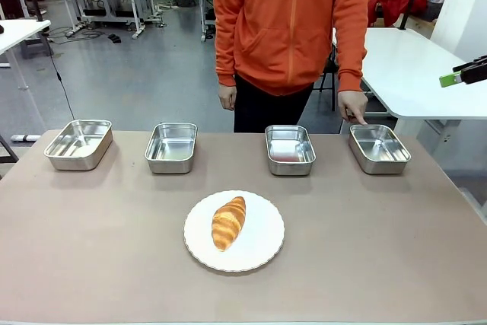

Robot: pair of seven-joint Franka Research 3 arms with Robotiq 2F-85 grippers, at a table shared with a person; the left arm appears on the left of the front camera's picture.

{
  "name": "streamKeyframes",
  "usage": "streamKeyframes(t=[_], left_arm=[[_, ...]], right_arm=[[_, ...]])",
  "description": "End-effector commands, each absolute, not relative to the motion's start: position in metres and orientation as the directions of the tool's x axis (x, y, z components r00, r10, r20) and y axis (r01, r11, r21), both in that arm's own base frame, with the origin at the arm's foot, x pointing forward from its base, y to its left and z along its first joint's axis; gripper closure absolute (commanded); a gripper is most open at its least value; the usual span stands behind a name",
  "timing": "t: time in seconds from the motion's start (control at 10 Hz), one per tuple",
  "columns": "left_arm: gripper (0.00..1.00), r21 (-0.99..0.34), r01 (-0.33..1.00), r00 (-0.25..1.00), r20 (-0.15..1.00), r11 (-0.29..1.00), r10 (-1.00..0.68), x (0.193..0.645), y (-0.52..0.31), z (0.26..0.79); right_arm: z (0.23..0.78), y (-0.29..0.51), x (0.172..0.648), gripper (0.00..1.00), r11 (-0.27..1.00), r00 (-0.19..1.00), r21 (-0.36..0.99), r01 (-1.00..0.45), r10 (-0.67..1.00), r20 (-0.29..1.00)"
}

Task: Place the bread in the container.
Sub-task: Place the Butter Roll into the Airtight Container indicated by the human.

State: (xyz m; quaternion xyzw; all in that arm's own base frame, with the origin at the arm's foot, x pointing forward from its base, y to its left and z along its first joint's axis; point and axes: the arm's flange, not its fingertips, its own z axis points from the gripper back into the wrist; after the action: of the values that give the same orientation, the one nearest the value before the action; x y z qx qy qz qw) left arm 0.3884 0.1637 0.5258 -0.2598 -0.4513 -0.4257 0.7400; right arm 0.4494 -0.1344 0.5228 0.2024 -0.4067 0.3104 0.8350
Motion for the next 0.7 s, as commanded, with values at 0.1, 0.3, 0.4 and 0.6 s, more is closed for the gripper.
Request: streamKeyframes(t=[0.1,0.3,0.4,0.6], left_arm=[[0.0,0.008,0.869,0.215,0.895,0.495,-0.392,0.388,0.164,0.527],[0.0,0.008,0.869,0.215,0.895,0.495,-0.392,0.388,0.164,0.527],[0.0,0.008,0.869,0.215,0.895,0.495,-0.392,0.388,0.164,0.527],[0.0,0.008,0.869,0.215,0.895,0.495,-0.392,0.388,0.164,0.527]], right_arm=[[0.523,-0.134,0.449,0.0,0.725,0.476,0.086,-0.683,0.354,0.805],[0.548,-0.086,0.448,0.0,0.764,0.538,0.092,-0.639,0.358,0.763],[0.561,-0.055,0.444,0.0,0.768,0.555,0.086,-0.634,0.375,0.743],[0.577,0.029,0.436,0.0,0.835,0.664,0.082,-0.544,0.369,0.65]])
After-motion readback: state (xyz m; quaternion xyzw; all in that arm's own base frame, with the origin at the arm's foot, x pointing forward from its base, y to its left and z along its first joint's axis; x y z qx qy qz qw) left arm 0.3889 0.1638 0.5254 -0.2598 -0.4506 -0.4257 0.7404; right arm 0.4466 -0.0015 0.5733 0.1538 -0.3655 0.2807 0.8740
